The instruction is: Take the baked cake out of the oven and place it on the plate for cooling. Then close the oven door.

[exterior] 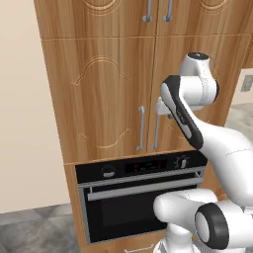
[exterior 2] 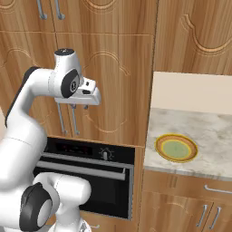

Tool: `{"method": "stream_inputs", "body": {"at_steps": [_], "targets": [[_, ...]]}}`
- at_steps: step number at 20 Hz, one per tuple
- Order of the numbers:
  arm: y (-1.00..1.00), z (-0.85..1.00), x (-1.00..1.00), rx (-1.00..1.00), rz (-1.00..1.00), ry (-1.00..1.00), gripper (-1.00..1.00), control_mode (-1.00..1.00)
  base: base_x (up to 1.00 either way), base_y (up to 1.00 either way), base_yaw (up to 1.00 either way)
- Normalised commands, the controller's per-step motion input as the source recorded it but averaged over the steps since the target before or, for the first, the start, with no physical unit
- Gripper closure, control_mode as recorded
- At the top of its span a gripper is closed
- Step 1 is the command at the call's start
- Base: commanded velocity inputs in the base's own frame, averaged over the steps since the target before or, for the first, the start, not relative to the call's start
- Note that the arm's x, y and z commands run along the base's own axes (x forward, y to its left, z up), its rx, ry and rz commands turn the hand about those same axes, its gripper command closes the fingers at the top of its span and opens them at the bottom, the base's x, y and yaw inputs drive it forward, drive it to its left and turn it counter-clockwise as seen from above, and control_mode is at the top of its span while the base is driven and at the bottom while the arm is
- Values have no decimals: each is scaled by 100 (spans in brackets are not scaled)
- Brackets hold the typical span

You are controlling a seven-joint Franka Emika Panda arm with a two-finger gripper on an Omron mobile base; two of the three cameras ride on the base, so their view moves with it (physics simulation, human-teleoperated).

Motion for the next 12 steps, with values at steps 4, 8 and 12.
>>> {"method": "stream_inputs", "body": {"at_steps": [4,8,12], "targets": [[0,0,-2,0,0,0,-100,100,-9,0,0],[0,0,0,0,0,0,-100,100,-74,0,-2],[0,0,0,0,0,0,-100,100,-91,-14,-2]]}}
